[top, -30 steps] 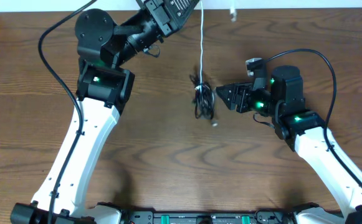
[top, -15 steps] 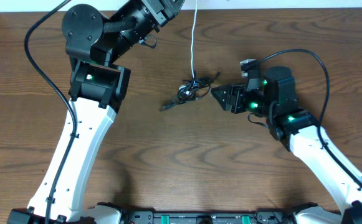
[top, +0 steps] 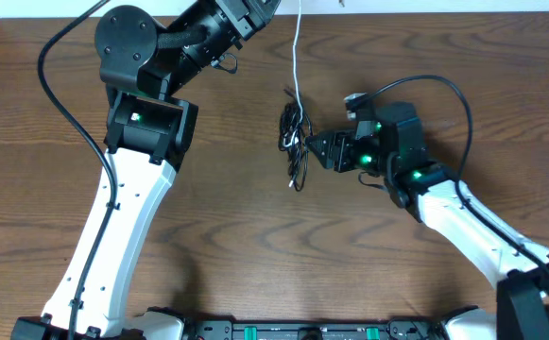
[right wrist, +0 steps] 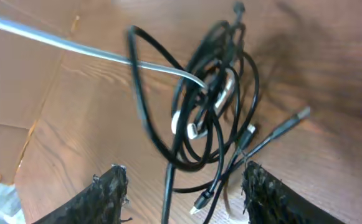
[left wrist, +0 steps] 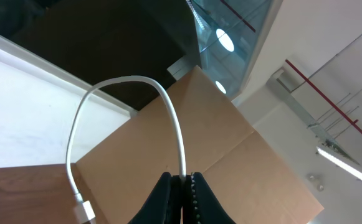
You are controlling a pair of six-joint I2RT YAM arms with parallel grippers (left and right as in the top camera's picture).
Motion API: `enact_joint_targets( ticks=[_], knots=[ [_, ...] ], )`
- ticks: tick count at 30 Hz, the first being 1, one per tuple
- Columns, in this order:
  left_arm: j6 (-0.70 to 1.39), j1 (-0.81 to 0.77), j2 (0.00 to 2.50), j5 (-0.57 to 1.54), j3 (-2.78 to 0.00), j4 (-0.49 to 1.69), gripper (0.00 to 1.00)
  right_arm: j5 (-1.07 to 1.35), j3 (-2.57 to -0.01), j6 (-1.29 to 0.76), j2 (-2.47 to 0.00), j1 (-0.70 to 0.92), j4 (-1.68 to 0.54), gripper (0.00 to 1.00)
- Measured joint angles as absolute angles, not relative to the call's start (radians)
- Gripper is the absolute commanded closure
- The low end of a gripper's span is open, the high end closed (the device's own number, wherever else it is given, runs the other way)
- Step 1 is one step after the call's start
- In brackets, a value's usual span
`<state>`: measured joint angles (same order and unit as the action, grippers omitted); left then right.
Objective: Untangle cables
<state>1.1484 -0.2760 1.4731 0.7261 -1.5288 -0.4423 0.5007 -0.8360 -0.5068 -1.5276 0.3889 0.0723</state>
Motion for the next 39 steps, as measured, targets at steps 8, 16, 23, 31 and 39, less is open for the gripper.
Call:
enact_joint_targets(
  ticks=[8, 16, 23, 31, 39],
  knots=[
    [1.187, -0.276, 1.473, 0.671, -1.538, -0.569, 0.93, 0.484, -0.837, -0.535, -1.544, 0.391, 0.125, 0.50],
    [1.196, -0.276, 1.461, 0.652, -1.620, -0.510, 0.93, 0.479, -0.837, -0.522, -1.544, 0.400, 0.185, 0.41],
    [1.078, -0.276, 1.463, 0.640, -1.620, -0.321, 0.93, 0.558, -0.837, -0.511, -1.544, 0.435, 0.234, 0.43],
    [0.971, -0.277, 1.463, 0.560, -1.621, -0.171, 0.93, 0.564, -0.837, -0.597, -1.544, 0.453, 0.226, 0.54],
    [0.959, -0.277, 1.463, 0.541, -1.621, -0.152, 0.93, 0.257, -0.838, -0.831, -1.550, 0.550, 0.104, 0.57]
  ],
)
